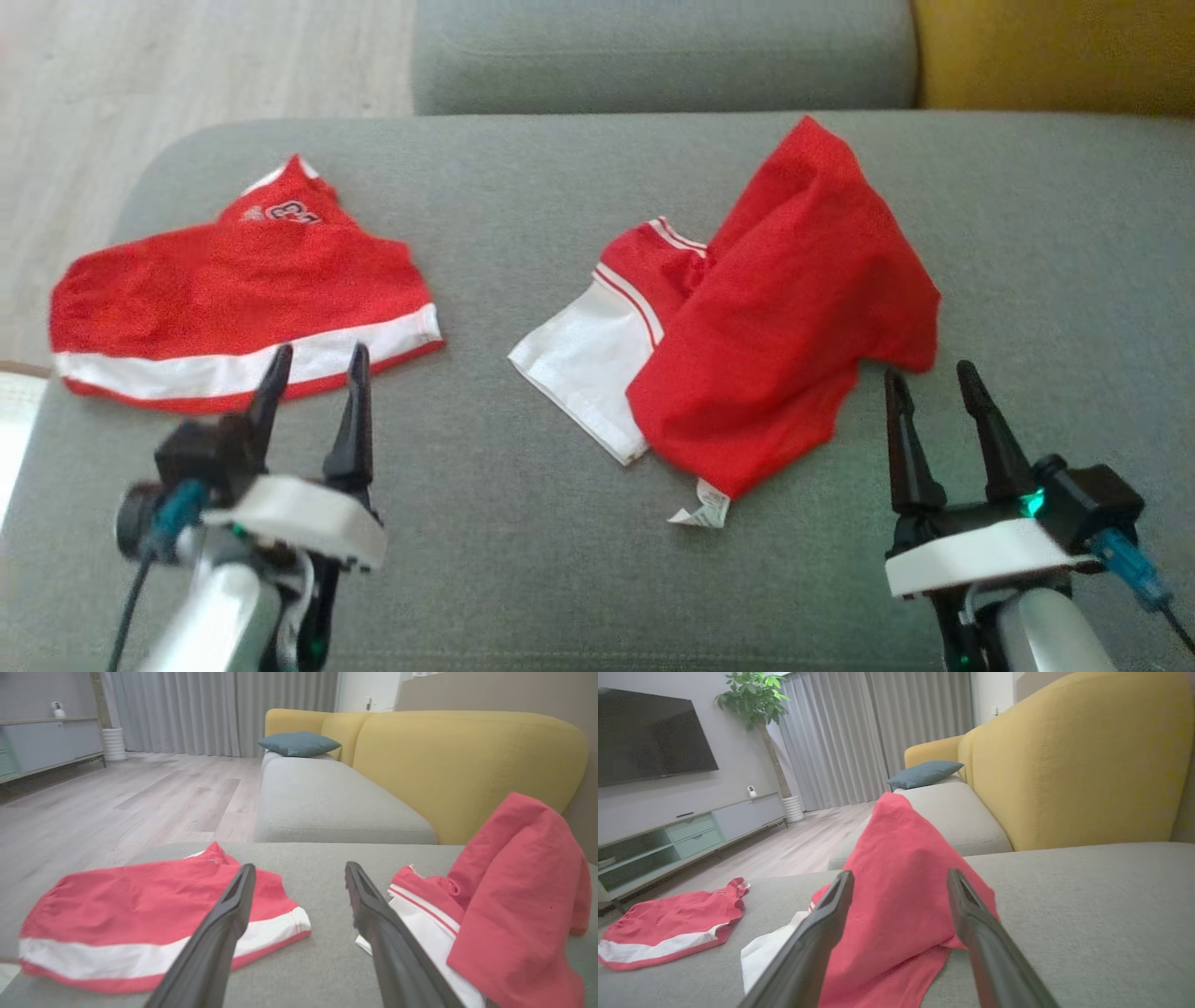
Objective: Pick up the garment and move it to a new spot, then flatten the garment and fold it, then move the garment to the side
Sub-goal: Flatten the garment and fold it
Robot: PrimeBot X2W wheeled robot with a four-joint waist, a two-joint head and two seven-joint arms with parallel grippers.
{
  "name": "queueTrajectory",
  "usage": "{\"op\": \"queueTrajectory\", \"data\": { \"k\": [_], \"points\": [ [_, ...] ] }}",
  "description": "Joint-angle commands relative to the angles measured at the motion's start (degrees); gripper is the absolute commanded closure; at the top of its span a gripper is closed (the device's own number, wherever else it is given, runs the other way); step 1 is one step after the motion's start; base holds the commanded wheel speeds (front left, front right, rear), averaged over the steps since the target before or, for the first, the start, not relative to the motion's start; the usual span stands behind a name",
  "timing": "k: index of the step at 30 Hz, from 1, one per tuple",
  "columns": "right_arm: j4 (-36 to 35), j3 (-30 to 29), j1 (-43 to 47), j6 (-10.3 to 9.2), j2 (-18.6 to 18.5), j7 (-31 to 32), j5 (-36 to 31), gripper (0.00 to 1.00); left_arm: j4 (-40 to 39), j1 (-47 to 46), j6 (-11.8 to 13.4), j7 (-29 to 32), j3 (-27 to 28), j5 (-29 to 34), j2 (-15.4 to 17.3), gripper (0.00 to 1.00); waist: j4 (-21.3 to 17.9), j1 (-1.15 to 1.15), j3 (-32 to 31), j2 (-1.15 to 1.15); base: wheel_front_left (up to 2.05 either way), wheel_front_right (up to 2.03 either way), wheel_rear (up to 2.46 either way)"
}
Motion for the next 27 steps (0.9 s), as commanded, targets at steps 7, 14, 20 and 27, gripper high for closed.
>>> {"op": "queueTrajectory", "data": {
  "k": [7, 14, 20, 27],
  "points": [
    [-1.0, 3.2, -1.7, -0.04, -0.3, 0.0, -2.4, 0.0, -2.7, 0.5, -2.3, -0.7, 6.6, 3.8, -3.5, 0.0, 2.4, 0.0, -1.1, 0.0, 0.0, 0.0, 0.0],
    [3.7, 10.2, -1.7, -0.04, -0.3, 7.5, -6.8, 0.0, -1.7, 1.1, -5.2, -0.7, 9.9, 5.7, -6.2, 0.0, 4.3, 0.0, -0.1, 0.0, 0.0, 0.0, 0.0],
    [9.1, 13.8, -2.4, -0.04, -0.3, 12.5, -11.1, 0.0, -0.4, 1.5, -7.6, -0.7, 11.5, 7.3, -8.2, 0.0, 6.3, 0.0, 1.2, 0.0, 0.0, 0.0, 0.0],
    [12.4, 11.3, -5.0, -0.04, -0.3, 12.7, -16.1, 0.0, 0.8, 0.2, -9.8, -0.7, 13.6, 8.8, -9.9, 0.0, 8.4, 0.0, 4.0, 0.0, 0.0, 0.0, 0.0]
  ]
}}
